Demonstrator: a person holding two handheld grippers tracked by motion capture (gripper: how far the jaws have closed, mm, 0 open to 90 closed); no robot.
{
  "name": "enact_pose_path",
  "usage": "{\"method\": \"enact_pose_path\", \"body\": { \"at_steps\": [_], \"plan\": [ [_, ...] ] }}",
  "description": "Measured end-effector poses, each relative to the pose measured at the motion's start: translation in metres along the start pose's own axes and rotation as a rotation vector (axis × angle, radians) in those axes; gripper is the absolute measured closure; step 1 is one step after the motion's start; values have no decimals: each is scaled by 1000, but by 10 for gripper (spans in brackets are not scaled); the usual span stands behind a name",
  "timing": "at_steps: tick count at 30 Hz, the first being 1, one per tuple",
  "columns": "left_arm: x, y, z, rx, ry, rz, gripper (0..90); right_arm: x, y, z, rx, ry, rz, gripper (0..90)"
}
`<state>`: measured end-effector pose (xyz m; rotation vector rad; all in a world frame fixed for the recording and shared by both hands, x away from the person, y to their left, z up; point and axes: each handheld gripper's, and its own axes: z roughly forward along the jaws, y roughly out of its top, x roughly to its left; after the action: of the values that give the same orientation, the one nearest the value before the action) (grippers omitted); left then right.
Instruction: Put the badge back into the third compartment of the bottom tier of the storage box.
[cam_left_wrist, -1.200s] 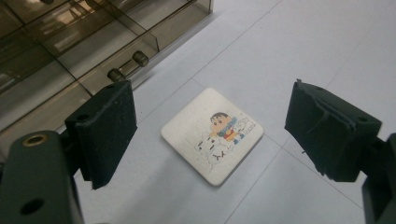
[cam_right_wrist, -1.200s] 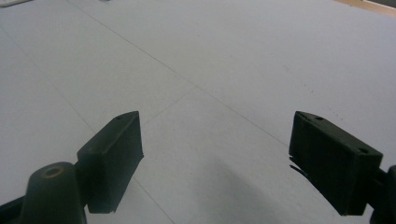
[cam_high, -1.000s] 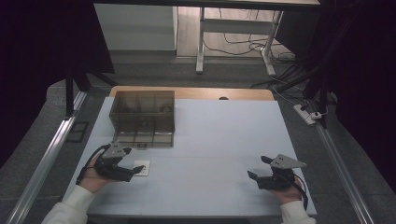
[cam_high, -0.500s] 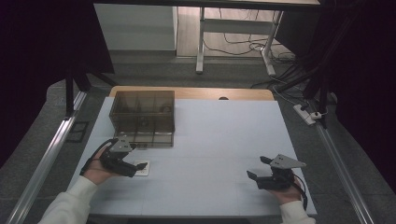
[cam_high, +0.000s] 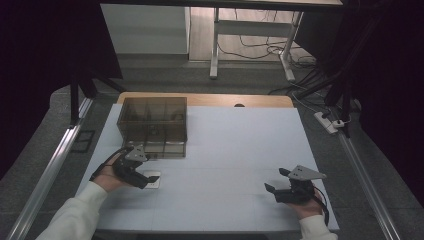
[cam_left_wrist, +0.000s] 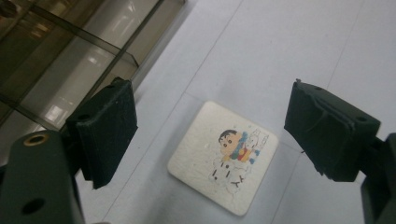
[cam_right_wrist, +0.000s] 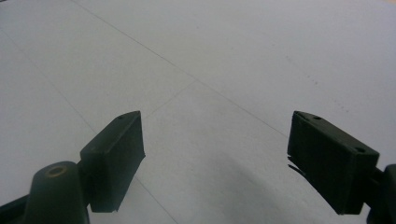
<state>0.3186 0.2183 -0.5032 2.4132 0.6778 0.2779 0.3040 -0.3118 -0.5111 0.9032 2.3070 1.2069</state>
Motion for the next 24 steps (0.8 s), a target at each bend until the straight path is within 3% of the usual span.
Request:
{"method": "enact_pose_path", "body": {
  "at_steps": [5,21,24],
  "plan": [
    [1,-1,8,41,-32,39,166,0,0,0,-10,6,6,186],
    [3,-2,26,129,-99,79,113,1,0,2,13,6,6,189],
    [3,-2,27,131,-102,85,125,0,1,0,-29,41,44,191]
  ]
}}
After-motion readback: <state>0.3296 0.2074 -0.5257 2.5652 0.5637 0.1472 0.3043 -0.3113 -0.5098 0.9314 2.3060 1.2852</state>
